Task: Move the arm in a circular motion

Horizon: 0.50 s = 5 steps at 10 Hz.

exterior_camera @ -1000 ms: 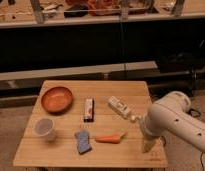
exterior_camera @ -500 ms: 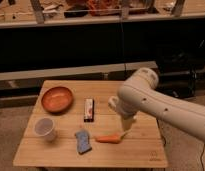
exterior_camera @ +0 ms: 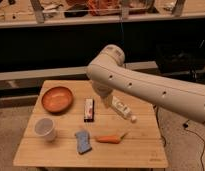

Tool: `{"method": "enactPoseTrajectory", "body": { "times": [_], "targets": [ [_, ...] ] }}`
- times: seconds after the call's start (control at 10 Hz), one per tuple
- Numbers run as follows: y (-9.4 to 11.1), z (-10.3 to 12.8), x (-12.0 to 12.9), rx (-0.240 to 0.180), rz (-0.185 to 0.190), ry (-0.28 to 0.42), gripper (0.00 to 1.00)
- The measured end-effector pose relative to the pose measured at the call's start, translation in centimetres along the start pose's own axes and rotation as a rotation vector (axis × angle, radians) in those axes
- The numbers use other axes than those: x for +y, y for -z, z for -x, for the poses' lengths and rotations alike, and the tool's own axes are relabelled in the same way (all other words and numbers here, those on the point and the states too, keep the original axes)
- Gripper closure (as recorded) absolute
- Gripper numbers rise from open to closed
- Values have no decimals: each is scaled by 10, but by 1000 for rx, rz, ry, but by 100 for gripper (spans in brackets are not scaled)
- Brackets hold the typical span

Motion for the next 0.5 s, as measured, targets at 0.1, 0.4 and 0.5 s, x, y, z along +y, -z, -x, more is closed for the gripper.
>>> {"method": "enactPoseTrajectory", "body": {
  "times": [0.1,0.4,0.5],
  "targets": [
    [-2,-2,-6,-7,0,1,20],
    [-21,-37,-14,-43,28,-56,20],
    [-37,-66,-10,-56,52,-98,20]
  ]
}}
